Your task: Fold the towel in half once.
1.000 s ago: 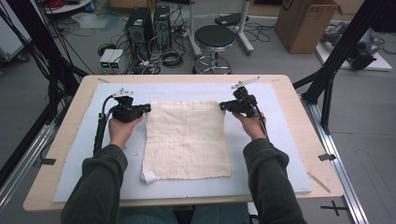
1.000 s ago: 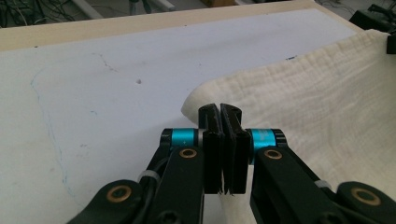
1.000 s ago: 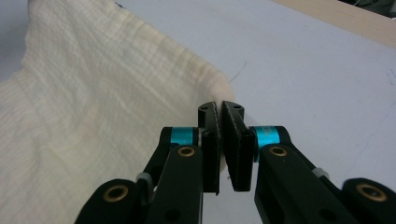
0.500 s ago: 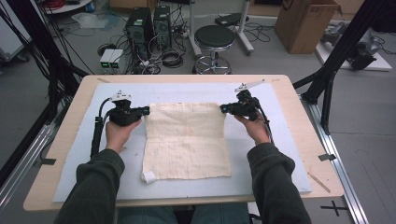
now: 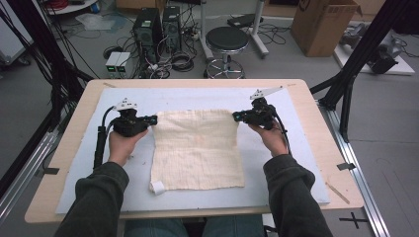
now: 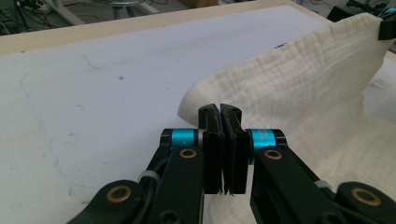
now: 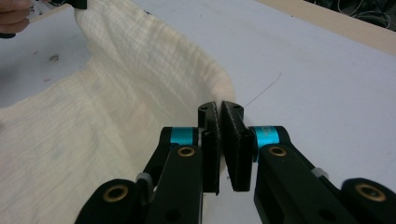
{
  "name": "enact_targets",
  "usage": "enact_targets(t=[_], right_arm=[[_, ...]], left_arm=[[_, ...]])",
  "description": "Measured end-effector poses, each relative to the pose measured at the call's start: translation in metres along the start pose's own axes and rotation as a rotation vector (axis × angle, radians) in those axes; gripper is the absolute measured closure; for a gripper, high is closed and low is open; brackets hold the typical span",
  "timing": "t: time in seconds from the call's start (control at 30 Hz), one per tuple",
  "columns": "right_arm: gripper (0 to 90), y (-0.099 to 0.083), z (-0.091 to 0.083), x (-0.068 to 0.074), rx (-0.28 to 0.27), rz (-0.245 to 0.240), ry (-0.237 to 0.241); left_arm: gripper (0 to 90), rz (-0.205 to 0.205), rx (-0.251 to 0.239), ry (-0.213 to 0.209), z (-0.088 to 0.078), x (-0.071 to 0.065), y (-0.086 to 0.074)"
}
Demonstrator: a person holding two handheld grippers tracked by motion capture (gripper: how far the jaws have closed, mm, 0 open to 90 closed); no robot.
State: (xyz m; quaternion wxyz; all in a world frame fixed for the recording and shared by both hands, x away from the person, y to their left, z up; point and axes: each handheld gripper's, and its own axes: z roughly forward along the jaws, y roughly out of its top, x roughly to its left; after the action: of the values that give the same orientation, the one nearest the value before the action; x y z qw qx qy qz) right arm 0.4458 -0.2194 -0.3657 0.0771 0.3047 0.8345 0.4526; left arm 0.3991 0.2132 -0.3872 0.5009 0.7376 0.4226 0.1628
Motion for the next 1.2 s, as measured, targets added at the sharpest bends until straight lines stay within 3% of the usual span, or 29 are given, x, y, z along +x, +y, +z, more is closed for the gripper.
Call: enact_targets(t=[0.63, 0.8, 1.2], right_arm=[[85.7, -0.011, -0.009, 0.005, -0.018, 0.003, 0.055], [85.7, -0.014, -0.01, 0.008, -0.019, 0.006, 0.057], [85.7, -0.019, -0.009, 0.014, -0.009, -0.003, 0.084]], left_arm=[[87.3, 0.021, 0.005, -0.025, -0.006, -0.009, -0.004], [87.2, 0.019, 0.03, -0.013, -0.005, -0.007, -0.009], [87.2, 0.03, 0.025, -0.041, -0.009, -0.013, -0.013]])
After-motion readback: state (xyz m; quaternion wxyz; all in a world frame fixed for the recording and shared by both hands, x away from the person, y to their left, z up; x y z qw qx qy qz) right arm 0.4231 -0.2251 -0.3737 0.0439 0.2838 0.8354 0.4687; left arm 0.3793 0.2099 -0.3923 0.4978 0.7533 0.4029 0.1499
